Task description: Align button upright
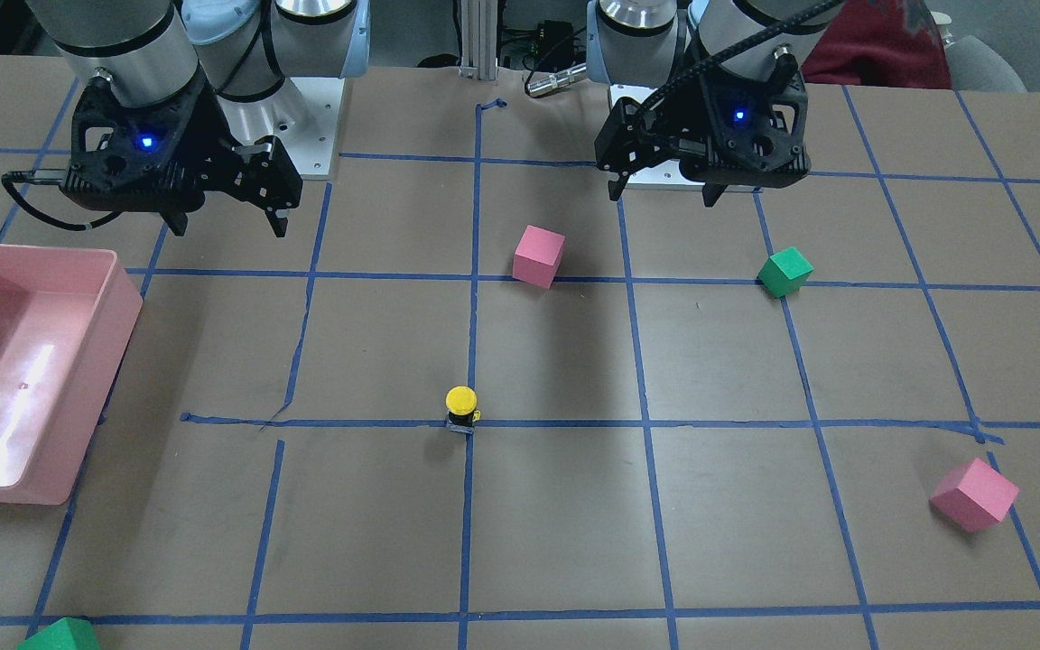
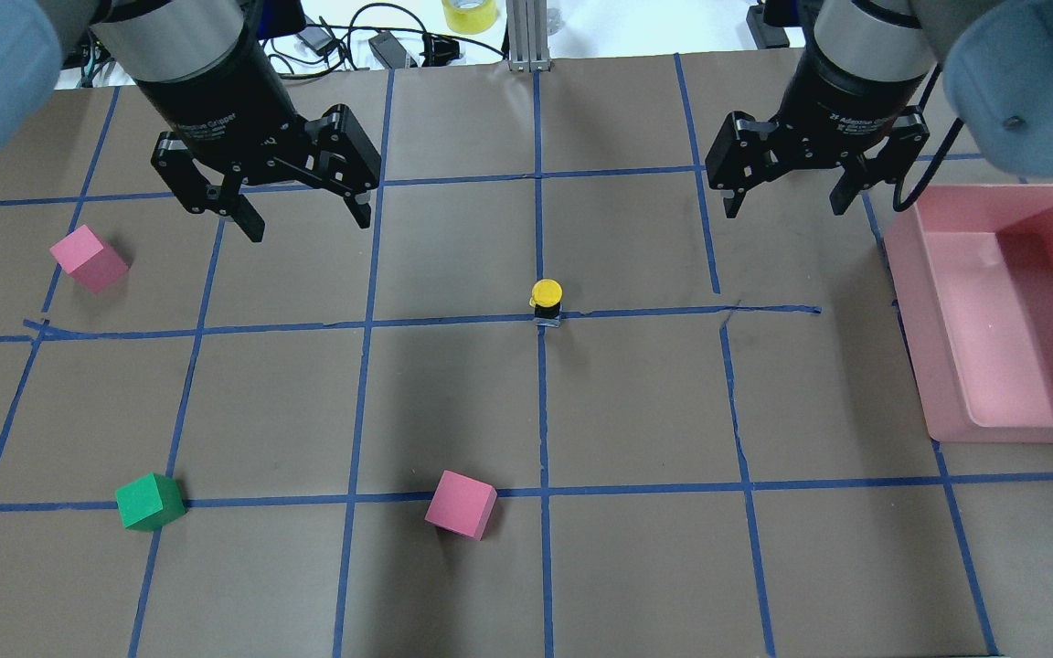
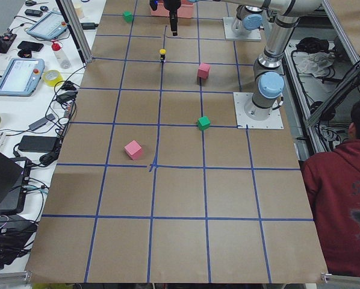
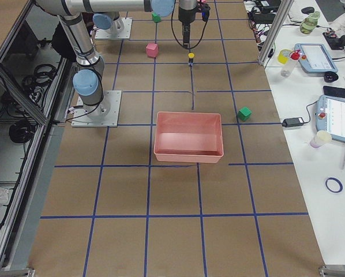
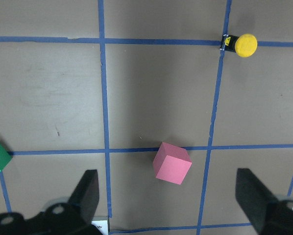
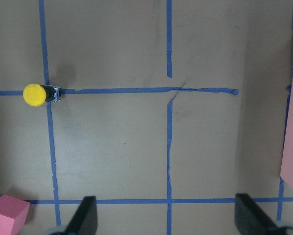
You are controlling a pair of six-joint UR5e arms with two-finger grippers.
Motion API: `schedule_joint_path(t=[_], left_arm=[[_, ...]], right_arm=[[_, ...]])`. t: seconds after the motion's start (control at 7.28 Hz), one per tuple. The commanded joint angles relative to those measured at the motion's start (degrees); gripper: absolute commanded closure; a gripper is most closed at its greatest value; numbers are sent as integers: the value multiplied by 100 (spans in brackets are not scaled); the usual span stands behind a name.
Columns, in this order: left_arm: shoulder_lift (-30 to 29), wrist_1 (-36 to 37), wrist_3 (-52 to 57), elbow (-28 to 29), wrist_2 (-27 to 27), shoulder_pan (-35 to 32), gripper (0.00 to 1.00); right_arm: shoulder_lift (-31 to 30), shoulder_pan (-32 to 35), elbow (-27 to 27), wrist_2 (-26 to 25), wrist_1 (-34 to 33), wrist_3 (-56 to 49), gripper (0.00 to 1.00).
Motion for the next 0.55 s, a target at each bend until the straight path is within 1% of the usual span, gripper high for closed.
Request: schedule_joint_path(t=[0.0, 0.14, 0.41], left_arm=[[117, 388, 46, -15, 311, 139, 0], [222, 460, 47, -137, 522, 122, 0], [310, 759, 47, -322, 516, 157, 0]], right_arm=[[0, 2, 8, 2, -2, 0, 0], [0, 2, -1, -6, 7, 0, 0], [0, 2, 8, -15, 7, 0, 0]])
